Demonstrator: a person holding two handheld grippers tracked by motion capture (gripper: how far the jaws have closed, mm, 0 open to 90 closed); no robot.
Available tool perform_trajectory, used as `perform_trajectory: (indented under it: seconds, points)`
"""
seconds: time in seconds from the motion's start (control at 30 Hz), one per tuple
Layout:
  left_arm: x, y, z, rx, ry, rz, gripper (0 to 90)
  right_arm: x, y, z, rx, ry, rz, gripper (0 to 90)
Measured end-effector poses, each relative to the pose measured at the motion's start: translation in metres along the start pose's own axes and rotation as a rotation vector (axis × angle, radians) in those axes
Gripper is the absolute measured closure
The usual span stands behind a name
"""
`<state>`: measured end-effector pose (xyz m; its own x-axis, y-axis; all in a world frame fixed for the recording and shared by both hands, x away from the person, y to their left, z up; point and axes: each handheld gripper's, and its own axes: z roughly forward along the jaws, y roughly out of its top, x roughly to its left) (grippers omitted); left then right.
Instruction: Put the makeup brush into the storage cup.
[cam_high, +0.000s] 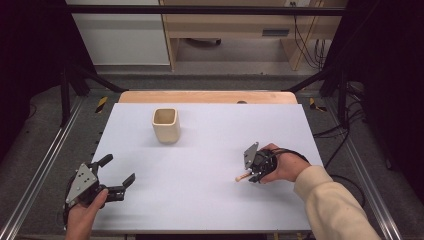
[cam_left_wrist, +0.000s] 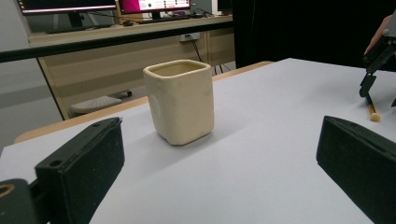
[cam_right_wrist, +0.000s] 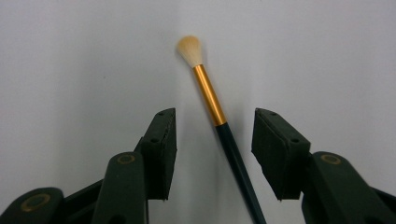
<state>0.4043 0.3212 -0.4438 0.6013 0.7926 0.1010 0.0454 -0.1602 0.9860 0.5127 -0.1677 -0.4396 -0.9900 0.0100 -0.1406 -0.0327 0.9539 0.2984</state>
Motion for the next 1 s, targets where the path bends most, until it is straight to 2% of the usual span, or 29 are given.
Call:
perform_trajectory:
  seconds: [0.23,0.43,1.0]
  points:
    - [0.0000,0.0001,0.0001,0.002,-0.002,0.003,0.4,0.0000,0.0000,0.0003,0.005,0.005,-0.010,56.0]
    - [-0.0001,0.0001,0.0002,0.002,-0.002,0.003,0.4,-0.0014,0.0000,0.0028,0.025,-0.012,-0.008,62.0]
    - [-0.0007,-0.0001,0.0007,0.005,-0.004,0.008,0.5,-0.0047,0.0011,0.0068,0.042,-0.012,-0.027,66.1]
